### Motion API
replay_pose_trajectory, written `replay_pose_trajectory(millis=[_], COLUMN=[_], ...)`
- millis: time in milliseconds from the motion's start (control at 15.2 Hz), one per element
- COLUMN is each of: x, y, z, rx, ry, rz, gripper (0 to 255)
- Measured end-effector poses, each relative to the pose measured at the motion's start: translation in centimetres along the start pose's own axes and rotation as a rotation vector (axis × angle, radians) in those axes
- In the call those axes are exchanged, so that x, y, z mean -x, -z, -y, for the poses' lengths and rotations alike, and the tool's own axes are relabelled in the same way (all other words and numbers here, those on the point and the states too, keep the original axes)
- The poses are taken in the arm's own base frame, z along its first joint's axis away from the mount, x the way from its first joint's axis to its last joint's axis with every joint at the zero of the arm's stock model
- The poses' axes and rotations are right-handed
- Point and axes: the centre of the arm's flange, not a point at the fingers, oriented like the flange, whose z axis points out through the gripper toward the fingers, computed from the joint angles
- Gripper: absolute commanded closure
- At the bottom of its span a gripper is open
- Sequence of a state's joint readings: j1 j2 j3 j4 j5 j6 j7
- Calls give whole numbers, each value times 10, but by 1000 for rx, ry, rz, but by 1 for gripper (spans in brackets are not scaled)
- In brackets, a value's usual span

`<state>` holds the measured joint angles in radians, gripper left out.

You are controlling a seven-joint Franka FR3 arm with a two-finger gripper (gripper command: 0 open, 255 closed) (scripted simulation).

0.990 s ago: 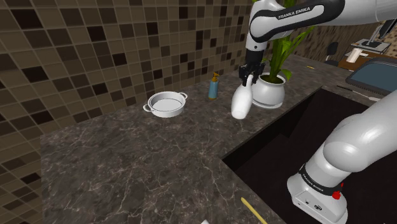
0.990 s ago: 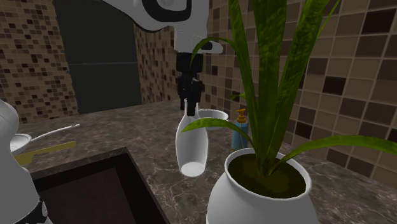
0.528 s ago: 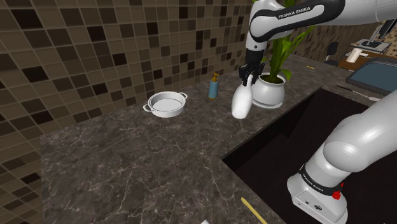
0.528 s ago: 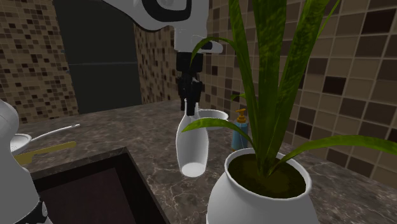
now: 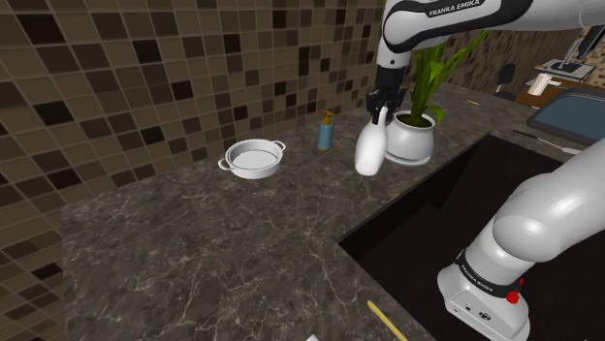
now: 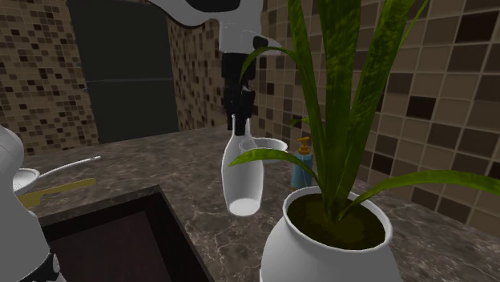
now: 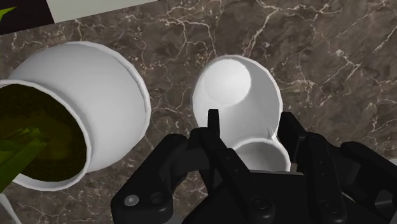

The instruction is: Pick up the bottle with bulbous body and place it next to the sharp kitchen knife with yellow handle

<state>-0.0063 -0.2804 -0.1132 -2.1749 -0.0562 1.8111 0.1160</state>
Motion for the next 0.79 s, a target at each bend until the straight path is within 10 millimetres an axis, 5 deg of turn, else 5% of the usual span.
replay_pose_trajectory(millis=[792], x=[7], y=[63], z=[-1], rx=[0], ry=[0], rz=[0], gripper=[255])
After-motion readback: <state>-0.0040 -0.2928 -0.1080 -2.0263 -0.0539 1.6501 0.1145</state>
